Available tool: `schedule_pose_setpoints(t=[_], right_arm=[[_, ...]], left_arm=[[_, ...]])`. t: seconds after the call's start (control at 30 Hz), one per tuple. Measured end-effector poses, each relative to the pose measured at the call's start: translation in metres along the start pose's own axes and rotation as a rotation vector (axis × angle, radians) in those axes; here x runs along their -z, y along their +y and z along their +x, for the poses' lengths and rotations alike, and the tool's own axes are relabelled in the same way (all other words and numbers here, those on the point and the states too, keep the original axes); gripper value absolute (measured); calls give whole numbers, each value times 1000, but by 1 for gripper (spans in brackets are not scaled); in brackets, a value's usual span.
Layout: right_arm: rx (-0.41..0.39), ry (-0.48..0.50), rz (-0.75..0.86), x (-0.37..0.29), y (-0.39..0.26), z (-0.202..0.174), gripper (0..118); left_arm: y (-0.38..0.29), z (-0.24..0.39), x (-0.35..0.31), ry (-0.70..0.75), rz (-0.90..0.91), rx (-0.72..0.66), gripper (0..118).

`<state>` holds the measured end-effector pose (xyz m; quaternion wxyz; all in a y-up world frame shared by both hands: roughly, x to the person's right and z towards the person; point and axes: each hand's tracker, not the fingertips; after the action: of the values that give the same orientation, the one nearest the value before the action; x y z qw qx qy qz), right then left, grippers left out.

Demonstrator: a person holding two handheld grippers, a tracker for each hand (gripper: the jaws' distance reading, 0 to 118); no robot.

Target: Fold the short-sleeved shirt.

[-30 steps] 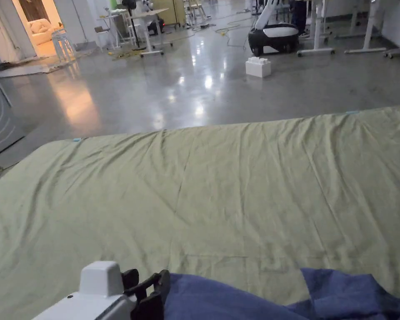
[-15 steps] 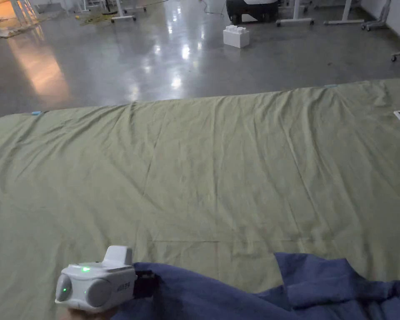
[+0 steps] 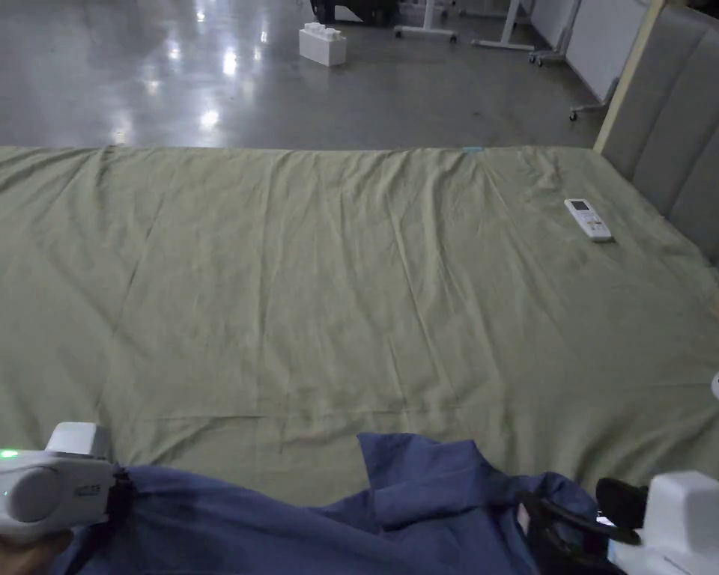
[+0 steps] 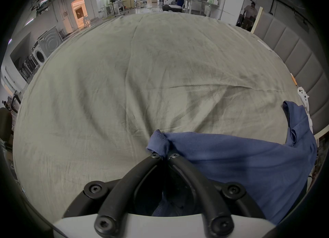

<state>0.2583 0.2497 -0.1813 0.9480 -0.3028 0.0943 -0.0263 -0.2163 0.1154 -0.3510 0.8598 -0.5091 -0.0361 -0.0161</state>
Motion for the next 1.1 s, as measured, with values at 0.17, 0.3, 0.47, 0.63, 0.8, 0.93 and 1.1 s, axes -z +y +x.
schedule_pose_setpoints(t=[0.17, 0.3, 0.47, 0.63, 0.8, 0.93, 1.1], right_arm=[[-105, 88, -246, 110, 41, 11, 107], [-26, 28, -390, 178, 50, 19, 100], [31, 56, -537, 218, 33, 23, 26], [-2, 72, -563, 221, 19, 21, 6], [161, 121, -469, 199, 25, 32, 3], [229, 204, -294, 140, 49, 38, 3], [357, 291, -46, 57, 87, 50, 3]], left_arm=[[5, -2, 1, -16, -14, -12, 3], [6, -2, 1, -19, -19, -13, 3], [3, -4, 0, -27, -7, -29, 3], [2, -6, -1, -32, -4, -31, 3], [0, -17, -18, -102, 47, -104, 3], [-13, -25, -88, -218, 274, -148, 3], [-7, -27, -119, -274, 520, -193, 4]])
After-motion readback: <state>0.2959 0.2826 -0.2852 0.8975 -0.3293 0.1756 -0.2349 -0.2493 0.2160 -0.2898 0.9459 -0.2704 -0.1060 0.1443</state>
